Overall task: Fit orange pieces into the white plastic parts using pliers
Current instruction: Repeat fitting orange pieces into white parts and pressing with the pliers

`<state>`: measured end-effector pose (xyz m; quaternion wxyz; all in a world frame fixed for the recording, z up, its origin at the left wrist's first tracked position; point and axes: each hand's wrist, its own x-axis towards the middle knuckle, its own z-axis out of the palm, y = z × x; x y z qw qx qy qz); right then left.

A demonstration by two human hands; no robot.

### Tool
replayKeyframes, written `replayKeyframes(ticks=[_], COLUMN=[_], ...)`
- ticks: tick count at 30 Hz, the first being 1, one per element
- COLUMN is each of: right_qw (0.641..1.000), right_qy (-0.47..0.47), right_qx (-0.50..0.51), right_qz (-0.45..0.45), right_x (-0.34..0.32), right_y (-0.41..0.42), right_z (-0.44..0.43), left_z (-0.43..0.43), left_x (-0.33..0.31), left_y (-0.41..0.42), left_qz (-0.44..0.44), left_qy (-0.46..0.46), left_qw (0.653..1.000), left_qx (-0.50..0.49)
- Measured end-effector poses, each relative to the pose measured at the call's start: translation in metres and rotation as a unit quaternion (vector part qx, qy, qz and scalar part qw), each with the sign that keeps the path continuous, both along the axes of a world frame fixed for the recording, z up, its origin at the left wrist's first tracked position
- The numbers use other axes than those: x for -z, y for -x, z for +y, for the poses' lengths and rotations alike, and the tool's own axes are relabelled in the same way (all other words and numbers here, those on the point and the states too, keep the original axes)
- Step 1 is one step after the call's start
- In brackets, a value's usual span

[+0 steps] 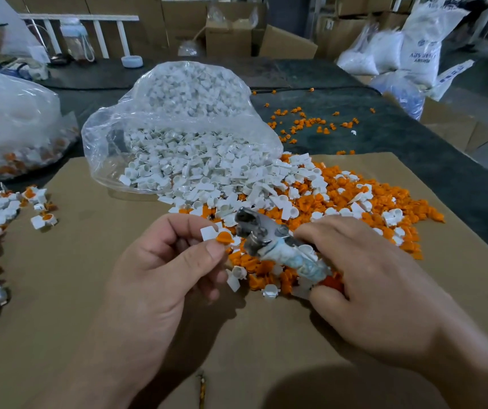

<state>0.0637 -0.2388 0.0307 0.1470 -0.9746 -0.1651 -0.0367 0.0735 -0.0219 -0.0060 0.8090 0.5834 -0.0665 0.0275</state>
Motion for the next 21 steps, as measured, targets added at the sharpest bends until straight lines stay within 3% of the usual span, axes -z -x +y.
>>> replayKeyframes(ticks=[21], right_qw=[0.999], right_qy=[0.007], right_qx=[-0.042], right_qz=[0.019], right_x=[-0.0068], right_y=[0.0057], right_z=[0.0049], left_z=[0.0023], left_x=[0.0017], left_y=[-0.0016], left_qz=[-0.057], left_qy=[-0.071], left_qw=[0.996], left_qx=[-0.015])
